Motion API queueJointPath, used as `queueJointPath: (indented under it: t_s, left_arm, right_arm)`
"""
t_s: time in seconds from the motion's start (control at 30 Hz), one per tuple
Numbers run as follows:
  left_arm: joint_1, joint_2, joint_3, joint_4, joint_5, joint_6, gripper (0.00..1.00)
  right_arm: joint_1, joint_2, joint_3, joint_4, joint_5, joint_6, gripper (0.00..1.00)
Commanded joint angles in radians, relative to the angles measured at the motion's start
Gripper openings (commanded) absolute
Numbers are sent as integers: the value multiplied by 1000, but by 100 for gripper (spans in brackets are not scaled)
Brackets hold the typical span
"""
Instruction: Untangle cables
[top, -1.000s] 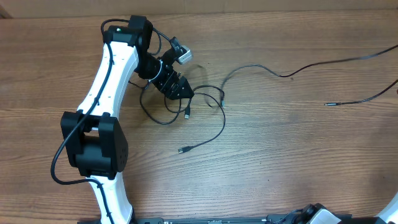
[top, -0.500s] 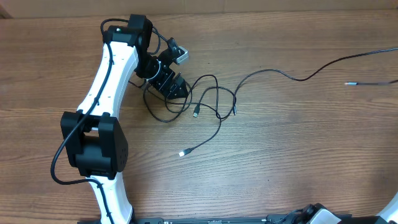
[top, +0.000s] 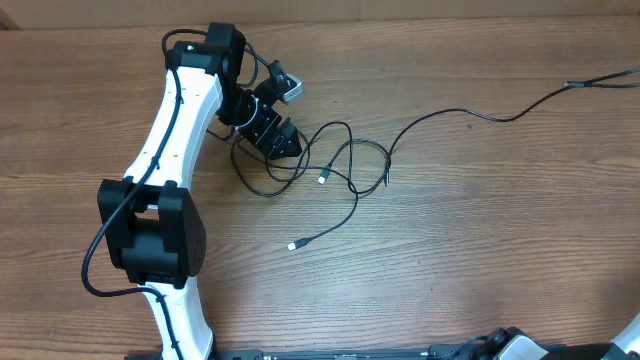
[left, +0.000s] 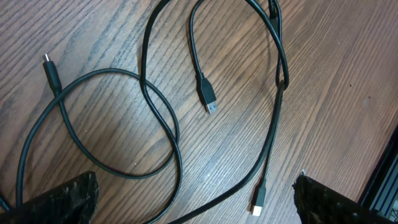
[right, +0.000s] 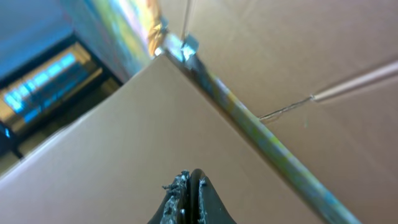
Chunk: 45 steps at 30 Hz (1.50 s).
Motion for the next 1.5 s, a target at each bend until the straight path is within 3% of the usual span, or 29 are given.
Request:
queueJointPath:
  t_s: [0.0, 0.1, 0.2, 0.5, 0.63, 0.73, 0.8, 0.97, 1.17, 1.33, 1.47]
  left_arm:
    - [10, 11, 3, 0, -6, -13, 100]
    - [10, 11, 3, 0, -6, -13, 100]
    - [10, 11, 3, 0, -6, -13, 100]
    - [10, 11, 3, 6, 4, -14, 100]
    - [10, 11, 3, 29, 102, -26, 100]
    - [2, 11, 3, 63, 351, -81, 100]
    - [-20, 11, 3, 76, 419, -81, 100]
    - [-110, 11, 3, 146, 385, -82, 100]
    - [-249, 14, 3, 301, 13, -169, 99]
    - [-301, 43, 3, 454, -42, -208, 100]
    - [-303, 111, 3, 572, -50, -338, 100]
  right_arm:
    - [-19, -1, 31, -5, 35, 298, 4]
    - [-19, -1, 31, -3, 26, 411, 4]
    - [-18, -1, 31, 14, -29, 424, 4]
    - [-18, -1, 31, -108, -205, 218, 4]
    - [-18, -1, 31, -187, -231, 174, 4]
    - [-14, -1, 31, -200, -290, 130, 4]
    - [-4, -1, 31, -224, -315, 112, 4]
    - [45, 0, 31, -351, -332, -66, 4]
    - [97, 4, 31, -414, -349, -220, 4]
    - [105, 4, 31, -417, -441, -289, 4]
    - [105, 4, 31, -459, -469, -304, 4]
